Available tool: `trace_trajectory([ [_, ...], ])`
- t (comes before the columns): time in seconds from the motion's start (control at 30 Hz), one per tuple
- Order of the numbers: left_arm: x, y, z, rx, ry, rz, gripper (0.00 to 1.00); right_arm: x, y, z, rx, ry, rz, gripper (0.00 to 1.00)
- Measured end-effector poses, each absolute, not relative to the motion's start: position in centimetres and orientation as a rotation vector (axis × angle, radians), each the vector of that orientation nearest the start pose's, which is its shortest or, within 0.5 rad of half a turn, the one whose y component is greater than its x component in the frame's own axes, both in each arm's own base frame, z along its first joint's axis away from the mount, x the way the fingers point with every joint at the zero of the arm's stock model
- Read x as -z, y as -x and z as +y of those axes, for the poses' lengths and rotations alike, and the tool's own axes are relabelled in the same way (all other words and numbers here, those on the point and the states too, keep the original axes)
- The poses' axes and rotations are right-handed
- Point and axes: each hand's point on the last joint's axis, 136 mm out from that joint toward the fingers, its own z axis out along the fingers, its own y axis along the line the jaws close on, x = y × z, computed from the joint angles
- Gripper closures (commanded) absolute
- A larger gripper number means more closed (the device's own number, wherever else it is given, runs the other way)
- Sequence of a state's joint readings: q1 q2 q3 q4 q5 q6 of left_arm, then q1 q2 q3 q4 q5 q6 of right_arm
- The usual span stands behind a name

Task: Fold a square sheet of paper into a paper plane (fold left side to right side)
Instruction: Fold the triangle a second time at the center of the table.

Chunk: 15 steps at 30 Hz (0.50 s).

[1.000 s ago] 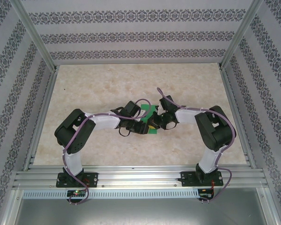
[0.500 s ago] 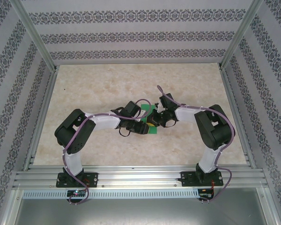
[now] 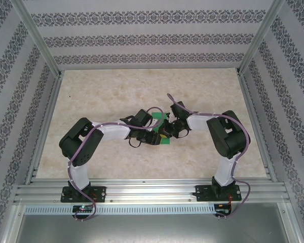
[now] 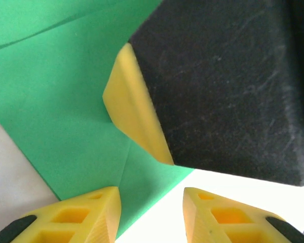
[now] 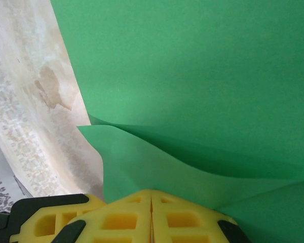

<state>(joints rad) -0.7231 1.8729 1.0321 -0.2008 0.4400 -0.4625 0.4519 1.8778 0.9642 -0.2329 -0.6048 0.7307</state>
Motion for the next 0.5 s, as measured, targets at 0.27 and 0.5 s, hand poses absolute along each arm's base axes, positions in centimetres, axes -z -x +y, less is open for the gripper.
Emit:
trace_trajectory([
  [0.27,-2.5,-27.0,-33.8,0.947,-0.54,2.719,0.6,-1.1,-30.9,25.0,-0.991,-0.143,2.938,0.91],
  [0.5,-2.6,-27.2,-34.1,0.961,-0.541,2.688,0.6,-1.1,-31.2,24.3,-0.944,-0.118,2.941,0.9],
])
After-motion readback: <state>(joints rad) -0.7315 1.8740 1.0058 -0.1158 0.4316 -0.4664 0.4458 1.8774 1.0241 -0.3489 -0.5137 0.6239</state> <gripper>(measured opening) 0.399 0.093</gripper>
